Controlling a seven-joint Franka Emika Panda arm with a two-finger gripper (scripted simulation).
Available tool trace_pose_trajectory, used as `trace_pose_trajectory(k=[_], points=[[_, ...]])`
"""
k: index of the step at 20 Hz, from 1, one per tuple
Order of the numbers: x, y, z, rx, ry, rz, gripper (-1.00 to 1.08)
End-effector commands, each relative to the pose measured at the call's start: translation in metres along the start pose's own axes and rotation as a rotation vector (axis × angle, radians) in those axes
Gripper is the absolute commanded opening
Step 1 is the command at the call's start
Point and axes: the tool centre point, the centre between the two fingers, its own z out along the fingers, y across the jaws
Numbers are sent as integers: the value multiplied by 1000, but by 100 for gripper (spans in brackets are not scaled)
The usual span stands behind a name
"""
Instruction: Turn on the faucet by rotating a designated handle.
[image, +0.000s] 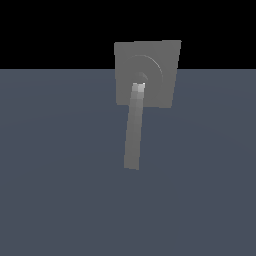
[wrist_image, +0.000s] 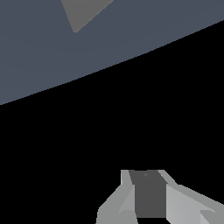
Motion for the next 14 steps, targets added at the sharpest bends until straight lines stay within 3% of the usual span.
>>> trace_pose_trajectory(k=[1, 7, 14], points=[[15, 13, -14, -73, -68, -146, -100], [66, 36, -45, -218, -229, -519, -100], [147, 44, -70, -350, -416, -986, -100]])
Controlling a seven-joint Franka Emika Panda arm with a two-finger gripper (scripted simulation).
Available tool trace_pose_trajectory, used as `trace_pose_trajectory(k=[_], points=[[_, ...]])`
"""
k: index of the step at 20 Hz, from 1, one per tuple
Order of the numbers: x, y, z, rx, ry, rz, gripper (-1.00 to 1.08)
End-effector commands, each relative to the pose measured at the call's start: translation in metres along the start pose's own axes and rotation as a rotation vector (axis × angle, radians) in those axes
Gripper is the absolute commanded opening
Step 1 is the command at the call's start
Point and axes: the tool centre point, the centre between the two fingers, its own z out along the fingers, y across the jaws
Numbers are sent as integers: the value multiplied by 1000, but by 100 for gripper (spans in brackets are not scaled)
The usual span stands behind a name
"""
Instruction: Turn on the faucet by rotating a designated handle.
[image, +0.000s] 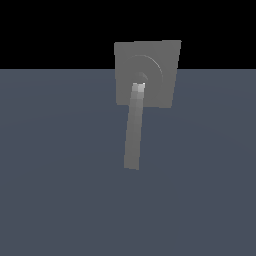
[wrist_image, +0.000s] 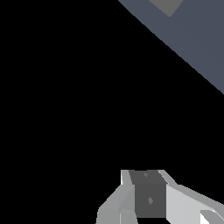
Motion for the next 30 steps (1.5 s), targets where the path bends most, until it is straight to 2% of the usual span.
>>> trace_pose_trajectory(k=[1, 8, 16, 24, 30], points=[[15, 25, -12, -48, -59, -172, -100], [84, 90, -46, -175, -208, -672, -100], [198, 137, -81, -323, -361, -1263, -100], [320, 142, -108, -475, -491, -1799, -100], [378, 130, -120, -559, -554, -2047, -100]])
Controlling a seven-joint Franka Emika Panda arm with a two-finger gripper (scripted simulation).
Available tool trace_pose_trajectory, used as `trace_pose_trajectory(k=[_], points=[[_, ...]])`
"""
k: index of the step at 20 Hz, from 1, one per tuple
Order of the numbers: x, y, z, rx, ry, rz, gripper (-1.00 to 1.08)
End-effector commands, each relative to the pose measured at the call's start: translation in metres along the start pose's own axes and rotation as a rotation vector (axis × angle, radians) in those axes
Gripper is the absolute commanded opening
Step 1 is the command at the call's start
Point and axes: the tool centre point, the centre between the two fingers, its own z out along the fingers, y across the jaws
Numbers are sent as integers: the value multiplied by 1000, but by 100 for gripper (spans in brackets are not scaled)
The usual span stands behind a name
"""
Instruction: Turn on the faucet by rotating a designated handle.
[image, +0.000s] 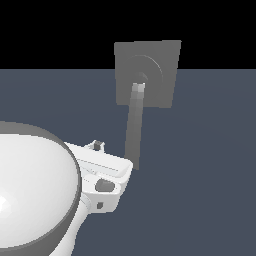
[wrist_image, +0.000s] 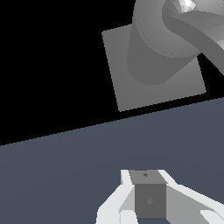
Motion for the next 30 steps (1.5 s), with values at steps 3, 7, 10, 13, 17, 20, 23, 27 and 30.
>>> trace_pose_trajectory(k=[3, 7, 10, 13, 17, 20, 23, 27, 30], points=[[-11, 30, -5, -41, -43, -130, -100], [-14, 40, -8, -55, -59, -174, -100], [-15, 41, -8, -56, -59, -176, -100], [-13, 44, -8, -55, -58, -174, -100], [-10, 57, -8, -55, -58, -174, -100], [-8, 66, -9, -55, -59, -174, -100], [-5, 77, -9, -55, -59, -174, -100], [-1, 90, -10, -55, -59, -175, -100], [1, 100, -11, -55, -59, -175, -100]])
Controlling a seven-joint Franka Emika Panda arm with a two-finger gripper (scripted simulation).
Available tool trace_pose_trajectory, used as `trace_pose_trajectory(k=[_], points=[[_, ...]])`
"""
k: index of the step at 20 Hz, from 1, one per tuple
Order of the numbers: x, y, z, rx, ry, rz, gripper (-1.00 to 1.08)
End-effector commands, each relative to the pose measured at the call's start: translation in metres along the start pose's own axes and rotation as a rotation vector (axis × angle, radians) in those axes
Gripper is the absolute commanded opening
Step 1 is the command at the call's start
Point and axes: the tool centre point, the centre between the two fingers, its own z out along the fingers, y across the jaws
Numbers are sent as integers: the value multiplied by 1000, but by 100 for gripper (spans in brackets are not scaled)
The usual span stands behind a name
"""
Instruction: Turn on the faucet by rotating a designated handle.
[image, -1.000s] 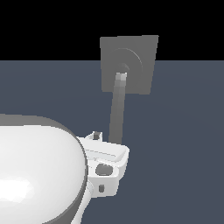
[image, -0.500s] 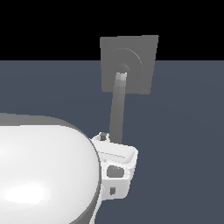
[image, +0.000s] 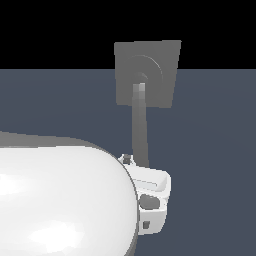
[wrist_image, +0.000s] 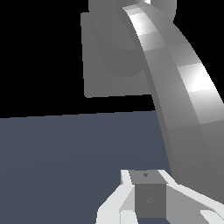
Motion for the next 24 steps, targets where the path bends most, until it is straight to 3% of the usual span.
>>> trace_pose_trajectory(k=[1, 18, 19, 20, 24], points=[[4, 21, 4, -24, 9, -7, -100], [9, 82, 2, -25, 9, -8, -100], [9, 82, 2, -25, 9, -8, -100], [-14, 68, -3, -13, -36, 6, -100], [-2, 79, -3, -14, -32, 5, -100]])
